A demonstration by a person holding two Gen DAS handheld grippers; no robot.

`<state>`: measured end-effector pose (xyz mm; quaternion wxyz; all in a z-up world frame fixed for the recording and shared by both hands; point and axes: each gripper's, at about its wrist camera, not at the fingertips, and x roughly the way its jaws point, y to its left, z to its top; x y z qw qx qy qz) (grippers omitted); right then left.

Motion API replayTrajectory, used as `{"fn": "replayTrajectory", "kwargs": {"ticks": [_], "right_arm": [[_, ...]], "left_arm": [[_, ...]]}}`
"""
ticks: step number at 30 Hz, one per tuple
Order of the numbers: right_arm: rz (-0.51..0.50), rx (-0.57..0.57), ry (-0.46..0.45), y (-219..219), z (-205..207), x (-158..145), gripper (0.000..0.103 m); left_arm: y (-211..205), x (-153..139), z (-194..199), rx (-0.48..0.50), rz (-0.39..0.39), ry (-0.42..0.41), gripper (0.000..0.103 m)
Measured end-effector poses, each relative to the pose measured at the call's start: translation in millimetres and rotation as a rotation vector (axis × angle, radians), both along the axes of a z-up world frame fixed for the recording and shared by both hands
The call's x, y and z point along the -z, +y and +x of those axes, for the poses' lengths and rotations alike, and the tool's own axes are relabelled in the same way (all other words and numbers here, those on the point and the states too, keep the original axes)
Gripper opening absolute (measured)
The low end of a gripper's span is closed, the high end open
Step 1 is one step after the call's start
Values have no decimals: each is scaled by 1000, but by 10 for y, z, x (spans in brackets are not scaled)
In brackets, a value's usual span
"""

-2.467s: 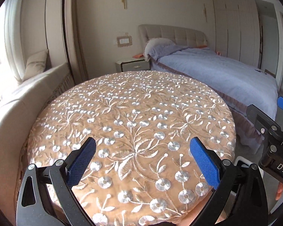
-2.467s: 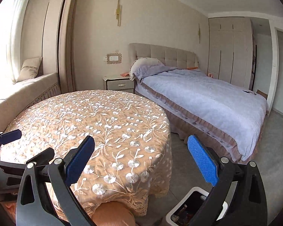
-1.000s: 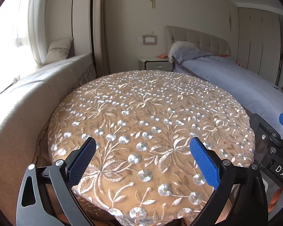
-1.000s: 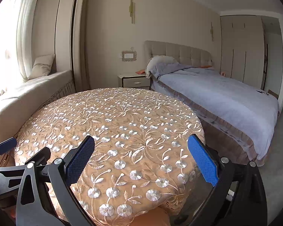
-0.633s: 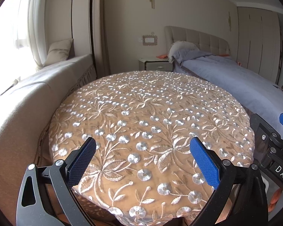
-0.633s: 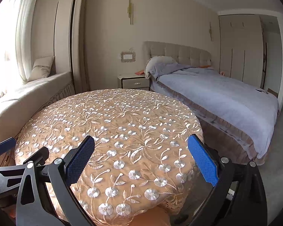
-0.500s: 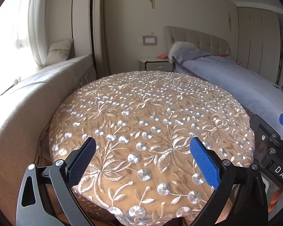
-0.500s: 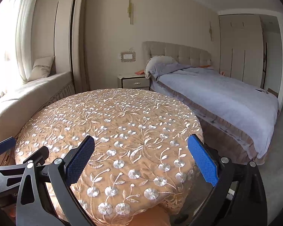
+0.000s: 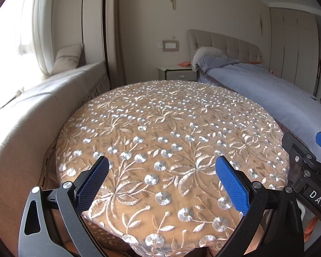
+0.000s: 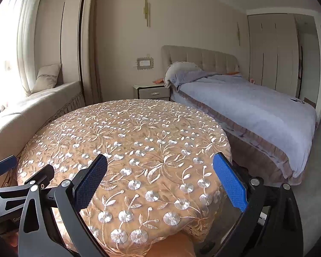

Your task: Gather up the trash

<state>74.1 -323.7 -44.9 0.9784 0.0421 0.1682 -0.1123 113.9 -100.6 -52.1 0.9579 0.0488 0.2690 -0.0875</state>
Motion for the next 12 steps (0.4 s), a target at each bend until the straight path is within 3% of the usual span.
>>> {"fn": "replayTrajectory", "kwargs": {"ticks": [12], "right_arm": [[20,-4,4,-48,17,38,98]], "left_arm": [[-63,23,36,14,-2,5,98]]}}
